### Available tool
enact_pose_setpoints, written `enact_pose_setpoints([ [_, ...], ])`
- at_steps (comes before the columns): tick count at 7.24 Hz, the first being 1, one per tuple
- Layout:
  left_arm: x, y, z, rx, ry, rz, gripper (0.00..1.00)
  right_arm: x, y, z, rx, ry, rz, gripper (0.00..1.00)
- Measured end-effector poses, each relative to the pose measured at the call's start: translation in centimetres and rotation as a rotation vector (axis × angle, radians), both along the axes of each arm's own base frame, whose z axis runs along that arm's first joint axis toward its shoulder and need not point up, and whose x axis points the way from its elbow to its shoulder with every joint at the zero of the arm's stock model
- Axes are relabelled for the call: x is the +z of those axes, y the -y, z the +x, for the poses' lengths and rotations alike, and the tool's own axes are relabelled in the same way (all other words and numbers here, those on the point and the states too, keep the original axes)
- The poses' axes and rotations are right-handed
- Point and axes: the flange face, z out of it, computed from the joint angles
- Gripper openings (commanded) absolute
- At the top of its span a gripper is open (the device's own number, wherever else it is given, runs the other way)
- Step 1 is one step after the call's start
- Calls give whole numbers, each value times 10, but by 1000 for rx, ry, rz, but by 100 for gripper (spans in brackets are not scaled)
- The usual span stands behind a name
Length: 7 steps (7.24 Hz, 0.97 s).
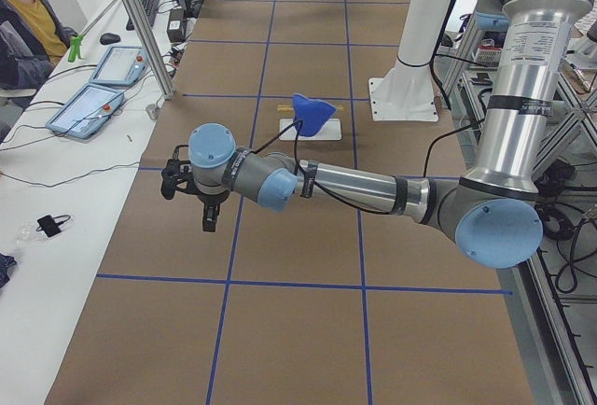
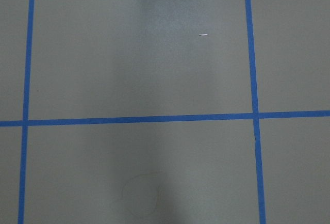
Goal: Hang towel on rack
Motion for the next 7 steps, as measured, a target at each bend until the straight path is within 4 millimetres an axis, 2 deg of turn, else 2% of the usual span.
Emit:
enact_pose_setpoints([
  [2, -6, -5, 7, 94, 57, 24, 98, 14, -9, 1, -15, -1, -14, 100],
  [5, -7, -7, 0, 196, 214, 5, 98, 15, -12, 0, -21, 9, -16, 100],
  [7, 4, -13, -1, 221, 228, -26, 98, 13, -13, -1, -24, 20, -14, 100],
])
